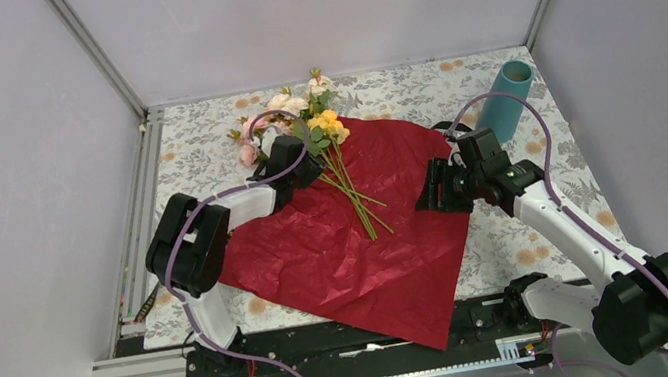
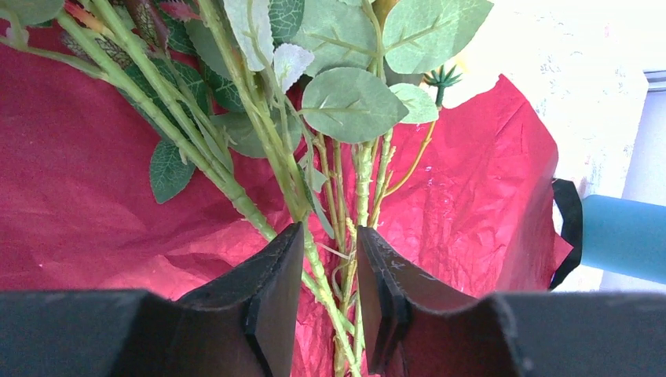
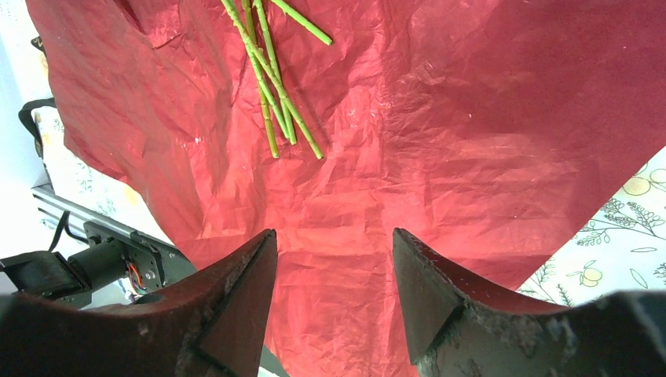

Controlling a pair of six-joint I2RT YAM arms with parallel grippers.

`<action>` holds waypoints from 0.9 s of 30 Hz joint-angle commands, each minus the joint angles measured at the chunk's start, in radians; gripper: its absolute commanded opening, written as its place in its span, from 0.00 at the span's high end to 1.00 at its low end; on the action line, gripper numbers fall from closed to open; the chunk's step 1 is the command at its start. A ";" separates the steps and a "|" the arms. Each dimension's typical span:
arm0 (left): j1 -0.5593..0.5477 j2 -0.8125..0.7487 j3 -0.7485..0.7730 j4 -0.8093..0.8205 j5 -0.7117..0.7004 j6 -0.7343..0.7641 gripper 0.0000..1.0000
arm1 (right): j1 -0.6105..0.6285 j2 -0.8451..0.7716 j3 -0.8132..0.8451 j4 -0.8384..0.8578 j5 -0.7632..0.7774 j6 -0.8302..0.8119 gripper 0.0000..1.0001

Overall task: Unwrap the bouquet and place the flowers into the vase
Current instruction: Pick up the fake flower from the wrapping paper.

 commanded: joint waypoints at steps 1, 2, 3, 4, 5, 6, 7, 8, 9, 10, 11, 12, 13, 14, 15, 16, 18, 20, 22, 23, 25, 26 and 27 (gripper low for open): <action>0.007 0.022 0.030 0.026 0.003 -0.002 0.65 | -0.003 -0.015 0.001 0.012 -0.027 0.006 0.38; 0.007 0.023 0.029 0.031 0.004 -0.005 0.65 | -0.003 -0.017 -0.002 0.011 -0.026 0.007 0.38; 0.007 0.025 0.030 0.028 0.003 -0.006 0.65 | -0.003 -0.018 -0.002 0.011 -0.025 0.008 0.38; 0.008 0.028 0.033 0.025 0.003 -0.006 0.65 | -0.003 -0.016 -0.002 0.010 -0.025 0.008 0.38; 0.007 0.033 0.035 0.025 0.004 -0.007 0.65 | -0.003 -0.016 -0.001 0.011 -0.025 0.008 0.38; 0.007 0.035 0.035 0.024 0.007 -0.010 0.65 | -0.003 -0.016 -0.002 0.011 -0.026 0.007 0.38; 0.007 0.038 0.034 0.022 0.008 -0.013 0.65 | -0.003 -0.015 -0.002 0.011 -0.028 0.009 0.38; 0.007 0.037 0.033 0.017 0.008 -0.015 0.65 | -0.003 -0.014 0.000 0.011 -0.029 0.009 0.38; 0.007 0.033 0.026 0.019 0.006 -0.018 0.65 | -0.003 -0.015 0.000 0.012 -0.029 0.010 0.38; 0.007 0.026 0.014 0.028 0.003 -0.020 0.65 | -0.003 -0.014 -0.001 0.012 -0.029 0.010 0.38; 0.007 0.022 0.006 0.034 0.001 -0.022 0.65 | -0.003 -0.017 -0.001 0.011 -0.028 0.009 0.38; 0.007 0.018 0.000 0.038 -0.001 -0.024 0.65 | -0.003 -0.016 -0.002 0.012 -0.028 0.010 0.38; 0.007 0.018 -0.001 0.043 -0.001 -0.021 0.65 | -0.003 -0.017 -0.003 0.011 -0.027 0.009 0.38; 0.007 0.022 0.001 0.048 0.003 -0.018 0.65 | -0.003 -0.016 -0.003 0.011 -0.028 0.010 0.38; 0.007 0.028 0.007 0.051 0.007 -0.016 0.66 | -0.003 -0.016 -0.003 0.012 -0.028 0.009 0.38; 0.007 0.036 0.014 0.051 0.014 -0.015 0.67 | -0.003 -0.014 -0.003 0.011 -0.029 0.010 0.38; 0.007 0.053 0.025 0.058 0.027 -0.018 0.71 | -0.003 -0.016 -0.004 0.011 -0.029 0.009 0.38; 0.007 0.064 0.032 0.065 0.040 -0.024 0.76 | -0.003 -0.019 -0.005 0.011 -0.027 0.010 0.38; 0.007 0.063 0.031 0.070 0.041 -0.028 0.81 | -0.003 -0.022 -0.004 0.011 -0.026 0.010 0.38; 0.008 0.059 0.028 0.070 0.038 -0.028 0.84 | -0.003 -0.024 -0.004 0.011 -0.027 0.011 0.38; 0.007 0.041 0.019 0.071 0.023 -0.030 0.88 | -0.003 -0.028 -0.006 0.011 -0.030 0.013 0.38; 0.007 0.030 0.013 0.072 0.018 -0.033 0.91 | -0.003 -0.029 -0.007 0.011 -0.032 0.014 0.38; 0.007 0.014 0.003 0.079 0.015 -0.037 0.94 | -0.003 -0.033 -0.006 0.010 -0.033 0.014 0.38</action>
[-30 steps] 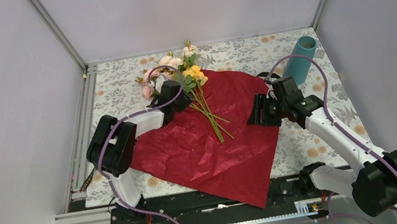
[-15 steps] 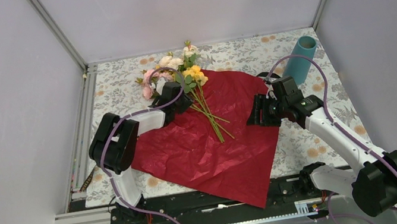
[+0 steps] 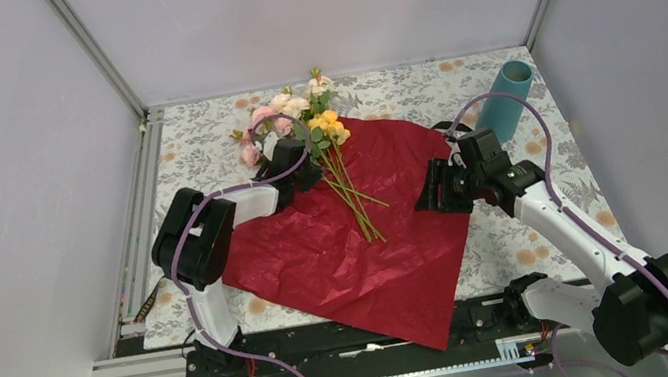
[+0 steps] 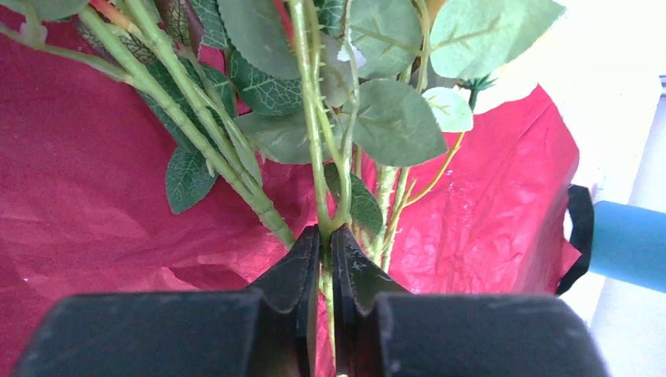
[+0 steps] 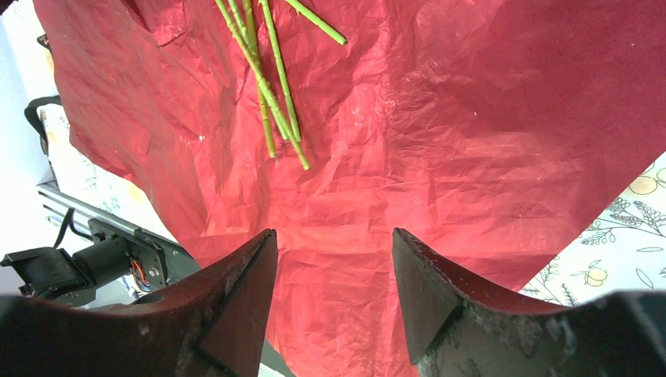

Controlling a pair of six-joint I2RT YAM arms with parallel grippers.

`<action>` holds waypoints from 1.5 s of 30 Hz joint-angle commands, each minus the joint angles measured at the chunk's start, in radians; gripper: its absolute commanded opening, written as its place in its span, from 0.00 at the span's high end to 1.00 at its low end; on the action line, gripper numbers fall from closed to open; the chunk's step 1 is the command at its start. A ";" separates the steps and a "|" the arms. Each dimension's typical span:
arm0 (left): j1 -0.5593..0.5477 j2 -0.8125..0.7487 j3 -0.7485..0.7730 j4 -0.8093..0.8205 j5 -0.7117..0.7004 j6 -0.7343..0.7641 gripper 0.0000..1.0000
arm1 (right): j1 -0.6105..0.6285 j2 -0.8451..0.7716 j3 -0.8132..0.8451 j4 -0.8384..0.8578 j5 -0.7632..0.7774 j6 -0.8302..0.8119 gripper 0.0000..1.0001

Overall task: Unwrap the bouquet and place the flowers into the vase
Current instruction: Pick up the fake flower from the wrapping paper.

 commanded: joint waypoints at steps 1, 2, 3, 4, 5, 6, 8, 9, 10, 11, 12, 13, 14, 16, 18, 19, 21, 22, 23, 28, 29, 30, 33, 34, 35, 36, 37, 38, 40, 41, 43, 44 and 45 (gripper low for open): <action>0.005 -0.055 -0.012 0.072 -0.006 -0.016 0.97 | -0.003 -0.034 -0.004 0.009 -0.021 0.014 0.38; 0.005 -0.075 -0.029 0.086 -0.009 -0.025 0.99 | -0.003 -0.036 -0.007 0.010 -0.021 0.014 0.38; 0.005 -0.094 -0.050 0.101 -0.016 -0.035 1.00 | -0.003 -0.039 -0.007 0.009 -0.021 0.013 0.38; 0.005 -0.118 -0.068 0.115 -0.021 -0.046 1.00 | -0.003 -0.040 -0.007 0.006 -0.020 0.013 0.38; 0.005 -0.141 -0.090 0.133 -0.029 -0.053 1.00 | -0.003 -0.040 -0.006 0.002 -0.020 0.010 0.38; 0.005 -0.167 -0.111 0.155 -0.035 -0.057 1.00 | -0.003 -0.041 -0.006 -0.002 -0.019 0.007 0.38; 0.005 -0.214 -0.147 0.187 -0.043 -0.058 1.00 | -0.003 -0.046 -0.005 -0.010 -0.015 0.003 0.38; 0.005 -0.237 -0.154 0.188 -0.048 -0.051 1.00 | -0.003 -0.050 -0.007 -0.012 -0.014 0.002 0.38; 0.006 -0.254 -0.155 0.184 -0.046 -0.045 1.00 | -0.003 -0.054 -0.006 -0.016 -0.012 0.001 0.38; 0.006 -0.271 -0.157 0.181 -0.039 -0.032 1.00 | -0.003 -0.057 -0.006 -0.020 -0.010 -0.002 0.38; 0.006 -0.286 -0.159 0.184 -0.027 -0.020 1.00 | -0.003 -0.061 -0.008 -0.023 -0.009 -0.002 0.38; 0.005 -0.300 -0.167 0.192 -0.013 -0.011 1.00 | -0.003 -0.064 -0.007 -0.025 -0.007 -0.003 0.38; 0.005 -0.322 -0.178 0.206 -0.004 -0.004 1.00 | -0.003 -0.069 -0.008 -0.028 -0.004 -0.004 0.38; 0.006 -0.359 -0.207 0.221 0.014 0.005 1.00 | -0.003 -0.078 -0.007 -0.034 0.000 -0.003 0.38; 0.005 -0.408 -0.245 0.238 0.022 0.021 1.00 | -0.003 -0.086 -0.006 -0.037 -0.001 -0.003 0.38; 0.005 -0.438 -0.270 0.262 0.030 0.039 1.00 | -0.003 -0.090 -0.005 -0.036 -0.003 -0.005 0.38; 0.004 -0.505 -0.317 0.301 0.056 0.077 1.00 | -0.003 -0.111 0.001 -0.034 -0.007 -0.010 0.38; 0.003 -0.544 -0.339 0.321 0.076 0.108 1.00 | -0.003 -0.123 0.007 -0.033 -0.014 -0.016 0.38; 0.002 -0.581 -0.358 0.337 0.100 0.139 1.00 | -0.003 -0.137 0.013 -0.026 -0.033 -0.025 0.38; -0.011 -0.765 -0.387 0.313 0.336 0.289 1.00 | -0.003 -0.222 0.033 0.094 -0.194 -0.022 0.32; -0.022 -0.802 -0.392 0.304 0.373 0.309 1.00 | -0.003 -0.235 0.036 0.136 -0.253 -0.009 0.30; -0.034 -0.842 -0.395 0.288 0.403 0.327 1.00 | -0.003 -0.244 0.038 0.178 -0.299 0.009 0.29; -0.082 -0.941 -0.386 0.209 0.479 0.376 1.00 | 0.002 -0.259 0.041 0.364 -0.416 0.102 0.24; -0.098 -0.959 -0.380 0.188 0.496 0.378 1.00 | 0.010 -0.259 0.042 0.425 -0.442 0.136 0.24; -0.116 -0.978 -0.380 0.183 0.509 0.372 1.00 | 0.025 -0.257 0.045 0.470 -0.451 0.162 0.23; -0.133 -0.994 -0.387 0.188 0.518 0.361 1.00 | 0.047 -0.256 0.053 0.501 -0.448 0.178 0.23; -0.152 -1.009 -0.395 0.197 0.521 0.348 1.00 | 0.074 -0.254 0.065 0.533 -0.435 0.186 0.23; -0.172 -1.021 -0.401 0.205 0.522 0.337 1.00 | 0.105 -0.253 0.078 0.548 -0.413 0.186 0.23; -0.226 -1.036 -0.410 0.213 0.519 0.327 1.00 | 0.179 -0.252 0.099 0.568 -0.358 0.185 0.23; -0.247 -1.039 -0.413 0.214 0.515 0.326 1.00 | 0.204 -0.253 0.104 0.579 -0.325 0.189 0.24; -0.287 -1.038 -0.416 0.214 0.501 0.322 1.00 | 0.243 -0.252 0.108 0.609 -0.289 0.203 0.26; -0.303 -1.034 -0.418 0.217 0.494 0.319 1.00 | 0.255 -0.249 0.109 0.627 -0.279 0.212 0.28; -0.319 -1.027 -0.420 0.220 0.491 0.317 1.00 | 0.266 -0.245 0.110 0.641 -0.275 0.222 0.30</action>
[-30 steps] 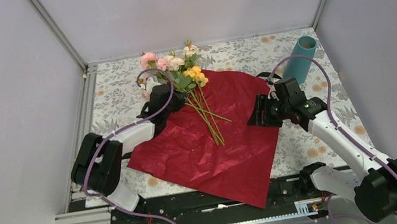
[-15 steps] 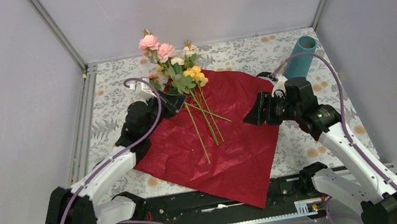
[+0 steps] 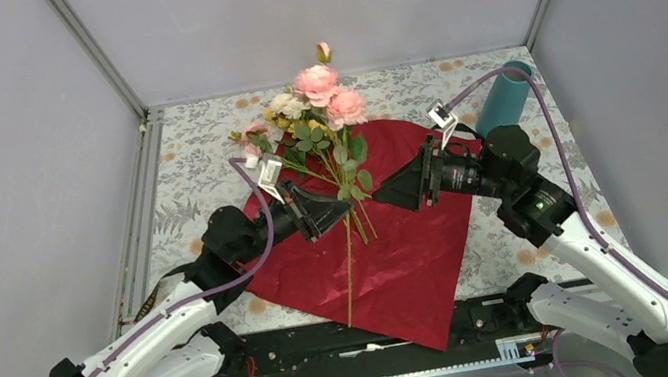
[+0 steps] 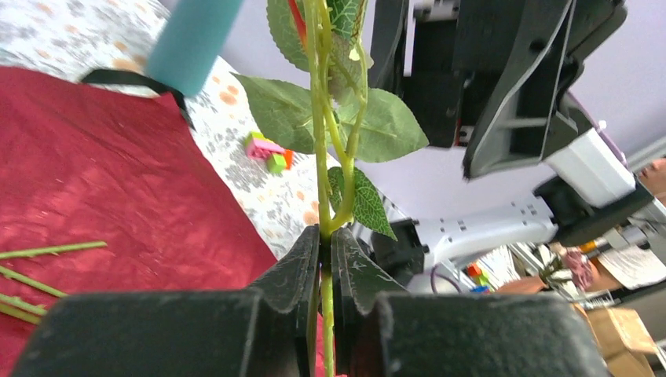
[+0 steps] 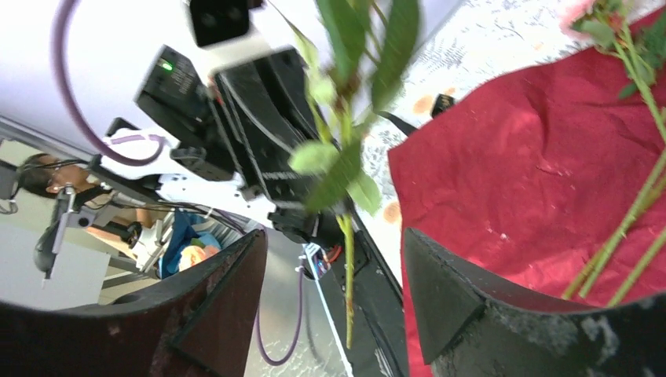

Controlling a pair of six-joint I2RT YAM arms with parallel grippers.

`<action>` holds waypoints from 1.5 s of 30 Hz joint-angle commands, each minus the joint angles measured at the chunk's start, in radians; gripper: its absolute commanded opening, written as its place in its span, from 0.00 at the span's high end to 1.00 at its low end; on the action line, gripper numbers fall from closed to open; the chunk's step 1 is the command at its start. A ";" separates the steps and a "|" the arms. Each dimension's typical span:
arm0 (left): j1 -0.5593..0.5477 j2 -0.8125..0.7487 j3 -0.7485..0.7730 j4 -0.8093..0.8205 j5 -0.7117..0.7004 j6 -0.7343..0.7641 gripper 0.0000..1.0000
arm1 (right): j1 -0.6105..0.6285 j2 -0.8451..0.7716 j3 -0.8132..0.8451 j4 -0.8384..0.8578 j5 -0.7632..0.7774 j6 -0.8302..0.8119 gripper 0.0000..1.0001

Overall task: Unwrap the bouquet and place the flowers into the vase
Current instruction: Pick up the fake flower from the wrapping paper.

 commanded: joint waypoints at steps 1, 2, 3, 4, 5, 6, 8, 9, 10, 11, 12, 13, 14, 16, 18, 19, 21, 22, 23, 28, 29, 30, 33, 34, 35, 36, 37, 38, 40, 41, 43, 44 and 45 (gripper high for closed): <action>-0.065 0.007 -0.011 0.026 0.017 -0.002 1.00 | 0.053 0.007 0.042 0.142 0.053 0.051 0.32; -0.079 0.016 -0.008 0.026 0.015 -0.002 1.00 | 0.061 0.011 0.045 0.145 0.059 0.054 0.33; -0.092 0.023 -0.005 0.029 0.010 0.000 1.00 | 0.069 0.014 0.047 0.142 0.064 0.054 0.34; -0.105 0.027 -0.003 0.034 0.004 0.001 1.00 | 0.075 0.019 0.050 0.133 0.068 0.052 0.35; -0.115 0.033 -0.001 0.039 -0.001 0.001 1.00 | 0.079 0.023 0.053 0.126 0.072 0.050 0.35; -0.124 0.038 -0.002 0.048 -0.004 -0.002 1.00 | 0.085 0.027 0.053 0.118 0.075 0.045 0.36; -0.131 0.050 -0.006 0.091 -0.005 -0.025 1.00 | 0.094 0.034 0.052 0.096 0.085 0.034 0.36; -0.130 0.058 -0.009 0.117 -0.003 -0.038 1.00 | 0.096 0.037 0.052 0.085 0.089 0.027 0.36; -0.132 0.063 -0.011 0.138 -0.002 -0.048 1.00 | 0.099 0.039 0.051 0.073 0.096 0.021 0.36; -0.135 0.072 -0.008 0.149 0.002 -0.053 1.00 | 0.102 0.041 0.049 0.067 0.101 0.017 0.36; -0.139 0.080 -0.003 0.153 0.003 -0.054 1.00 | 0.104 0.040 0.046 0.066 0.104 0.016 0.36; -0.141 0.091 0.003 0.154 0.004 -0.055 1.00 | 0.106 0.041 0.045 0.066 0.104 0.016 0.37; -0.144 0.099 0.007 0.155 0.003 -0.058 1.00 | 0.107 0.042 0.043 0.068 0.104 0.016 0.40; -0.150 0.117 0.005 0.178 0.006 -0.074 1.00 | 0.111 0.051 0.045 0.071 0.098 0.015 0.48; -0.154 0.134 -0.001 0.203 0.012 -0.092 1.00 | 0.112 0.063 0.048 0.074 0.080 0.017 0.51; -0.158 0.140 0.002 0.206 0.013 -0.097 1.00 | 0.113 0.069 0.049 0.076 0.076 0.018 0.51; -0.167 0.153 0.004 0.206 0.013 -0.097 1.00 | 0.116 0.077 0.047 0.079 0.075 0.017 0.53; -0.172 0.156 0.003 0.206 0.006 -0.097 1.00 | 0.118 0.079 0.046 0.078 0.078 0.015 0.55; -0.175 0.159 0.003 0.207 0.001 -0.098 1.00 | 0.118 0.082 0.044 0.080 0.079 0.015 0.56; -0.182 0.171 0.008 0.207 -0.003 -0.099 1.00 | 0.119 0.079 0.038 0.077 0.092 0.012 0.77; -0.181 0.170 0.010 0.207 -0.003 -0.099 1.00 | 0.120 0.077 0.038 0.073 0.097 0.011 0.84; -0.180 0.169 0.010 0.201 -0.006 -0.098 1.00 | 0.120 0.072 0.036 0.068 0.104 0.007 0.89; -0.181 0.159 0.028 0.126 -0.034 -0.077 0.89 | 0.119 0.054 0.036 0.043 0.131 -0.012 1.00; -0.181 0.152 0.040 0.080 -0.047 -0.054 0.76 | 0.119 0.044 0.043 0.028 0.144 -0.027 1.00; -0.180 0.141 0.056 0.020 -0.069 -0.027 0.59 | 0.120 0.031 0.052 -0.002 0.164 -0.052 1.00; -0.178 0.123 0.070 -0.046 -0.099 0.001 0.41 | 0.119 0.018 0.070 -0.054 0.193 -0.087 1.00; -0.173 0.102 0.086 -0.113 -0.135 0.024 0.26 | 0.119 0.005 0.096 -0.107 0.232 -0.127 1.00; -0.161 0.078 0.101 -0.178 -0.159 0.047 0.15 | 0.119 -0.007 0.128 -0.169 0.282 -0.176 1.00; -0.097 0.029 0.140 -0.311 -0.169 0.090 0.03 | 0.120 -0.025 0.196 -0.288 0.416 -0.265 1.00; -0.056 0.007 0.163 -0.388 -0.160 0.118 0.01 | 0.120 -0.027 0.229 -0.341 0.513 -0.296 1.00; 0.046 -0.026 0.228 -0.549 -0.122 0.192 0.01 | 0.119 -0.027 0.279 -0.415 0.707 -0.360 1.00; 0.107 -0.030 0.270 -0.635 -0.098 0.234 0.01 | 0.118 -0.023 0.299 -0.433 0.815 -0.390 1.00; 0.170 -0.027 0.317 -0.726 -0.066 0.278 0.01 | 0.118 -0.015 0.317 -0.448 0.888 -0.411 1.00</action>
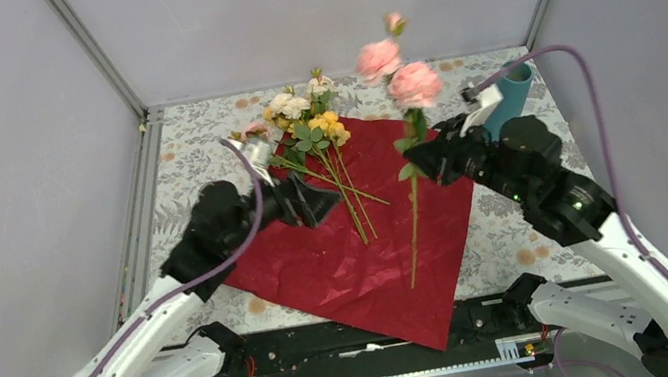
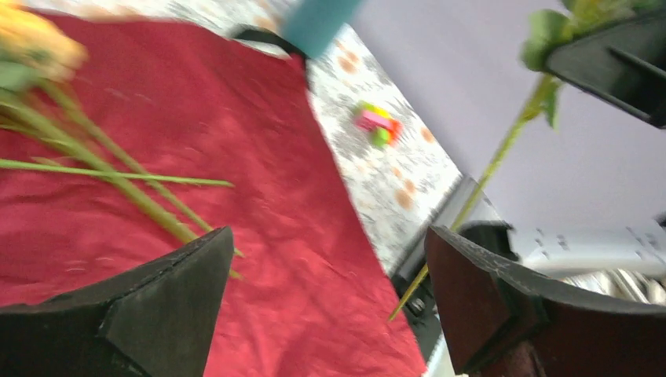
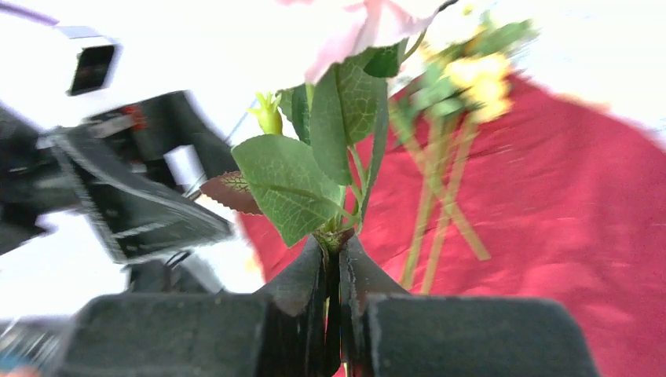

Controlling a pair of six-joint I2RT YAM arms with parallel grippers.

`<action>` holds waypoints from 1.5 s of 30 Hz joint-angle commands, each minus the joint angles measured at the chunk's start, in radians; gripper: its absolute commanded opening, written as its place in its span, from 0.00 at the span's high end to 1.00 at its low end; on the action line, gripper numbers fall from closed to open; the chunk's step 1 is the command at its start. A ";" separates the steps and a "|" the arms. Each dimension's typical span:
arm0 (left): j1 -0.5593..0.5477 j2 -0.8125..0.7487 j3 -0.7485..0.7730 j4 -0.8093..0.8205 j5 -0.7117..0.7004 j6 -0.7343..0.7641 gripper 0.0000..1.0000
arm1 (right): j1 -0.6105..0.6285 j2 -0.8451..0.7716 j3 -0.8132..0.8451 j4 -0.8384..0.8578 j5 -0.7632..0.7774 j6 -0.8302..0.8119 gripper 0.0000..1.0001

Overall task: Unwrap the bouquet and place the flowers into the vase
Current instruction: Pick up the fake flower from the wrapping paper, then insert the fake flower into the vase.

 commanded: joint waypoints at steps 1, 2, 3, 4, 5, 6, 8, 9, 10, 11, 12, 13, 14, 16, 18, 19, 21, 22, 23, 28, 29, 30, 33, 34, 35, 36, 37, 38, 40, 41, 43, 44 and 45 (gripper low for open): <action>0.240 -0.029 0.227 -0.425 0.066 0.233 0.01 | 0.005 -0.002 0.126 -0.143 0.483 -0.201 1.00; 0.297 -0.010 0.275 -0.506 0.092 0.281 0.01 | 0.003 0.008 0.140 -0.144 0.527 -0.228 1.00; 0.356 0.010 0.322 -0.577 0.109 0.325 0.01 | 0.002 0.019 0.158 -0.144 0.561 -0.258 1.00; 0.404 0.028 0.355 -0.631 0.115 0.363 0.01 | -0.003 0.034 0.179 -0.142 0.587 -0.286 1.00; 0.419 0.038 0.373 -0.665 0.047 0.363 0.01 | -0.009 0.055 0.199 -0.142 0.612 -0.307 1.00; 0.425 0.043 0.371 -0.669 0.000 0.366 0.01 | -0.025 0.075 0.220 -0.139 0.629 -0.324 1.00; 0.457 0.041 0.332 -0.620 -0.004 0.356 0.01 | -0.106 0.114 0.261 -0.116 0.609 -0.343 1.00; 0.475 0.038 0.309 -0.595 -0.018 0.338 0.01 | -0.148 0.131 0.270 -0.095 0.577 -0.347 1.00; 0.494 0.033 0.286 -0.573 -0.035 0.323 0.01 | -0.198 0.146 0.287 -0.072 0.533 -0.347 1.00; 0.513 0.028 0.266 -0.559 -0.058 0.313 0.01 | -0.241 0.158 0.298 -0.043 0.498 -0.349 1.00; 0.528 0.021 0.251 -0.551 -0.111 0.303 0.01 | -0.279 0.172 0.312 -0.014 0.482 -0.357 1.00; 0.538 0.016 0.240 -0.546 -0.158 0.300 0.01 | -0.306 0.187 0.332 0.007 0.472 -0.371 1.00; 0.544 0.008 0.229 -0.541 -0.200 0.299 0.01 | -0.328 0.204 0.360 0.022 0.464 -0.391 1.00; 0.547 -0.010 0.211 -0.514 -0.273 0.306 0.01 | -0.361 0.242 0.416 0.053 0.468 -0.441 1.00; 0.548 -0.028 0.190 -0.477 -0.325 0.319 0.01 | -0.390 0.293 0.472 0.086 0.480 -0.493 1.00; 0.548 -0.035 0.182 -0.462 -0.343 0.330 0.01 | -0.402 0.317 0.497 0.106 0.487 -0.514 1.00; 0.552 -0.036 0.171 -0.443 -0.381 0.349 0.01 | -0.436 0.360 0.534 0.155 0.487 -0.539 1.00; 0.557 -0.031 0.169 -0.442 -0.398 0.353 0.01 | -0.456 0.378 0.545 0.184 0.477 -0.548 1.00; 0.564 -0.028 0.167 -0.444 -0.413 0.350 0.01 | -0.475 0.398 0.557 0.209 0.467 -0.555 1.00; 0.574 -0.068 0.128 -0.429 -0.466 0.331 0.01 | -0.560 0.504 0.676 0.271 0.435 -0.591 1.00; 0.576 -0.081 0.117 -0.417 -0.470 0.331 0.01 | -0.574 0.521 0.693 0.290 0.432 -0.597 1.00; 0.576 -0.091 0.109 -0.408 -0.473 0.331 0.01 | -0.588 0.535 0.705 0.312 0.426 -0.594 1.00; 0.584 -0.105 0.092 -0.383 -0.463 0.331 0.01 | -0.630 0.568 0.708 0.406 0.401 -0.580 1.00; 0.586 -0.103 0.093 -0.384 -0.460 0.332 0.01 | -0.641 0.578 0.713 0.423 0.395 -0.576 1.00; 0.589 -0.102 0.094 -0.386 -0.460 0.334 0.01 | -0.647 0.589 0.725 0.428 0.388 -0.572 1.00; 0.593 -0.099 0.093 -0.388 -0.459 0.334 0.01 | -0.649 0.599 0.738 0.428 0.380 -0.568 1.00; 0.596 -0.096 0.094 -0.391 -0.459 0.333 0.01 | -0.675 0.609 0.751 0.429 0.376 -0.565 1.00; 0.599 -0.094 0.095 -0.394 -0.458 0.333 0.01 | -0.685 0.617 0.758 0.432 0.371 -0.565 1.00; 0.605 -0.092 0.093 -0.394 -0.457 0.333 0.01 | -0.699 0.630 0.766 0.445 0.358 -0.568 1.00; 0.608 -0.092 0.092 -0.392 -0.455 0.333 0.01 | -0.706 0.636 0.771 0.447 0.354 -0.567 1.00; 0.615 -0.087 0.090 -0.389 -0.445 0.330 0.01 | -0.722 0.649 0.779 0.447 0.339 -0.553 1.00; 0.619 -0.084 0.090 -0.387 -0.437 0.330 0.01 | -0.728 0.651 0.782 0.446 0.333 -0.544 1.00; 0.624 -0.079 0.090 -0.387 -0.429 0.327 0.01 | -0.734 0.654 0.786 0.441 0.325 -0.536 1.00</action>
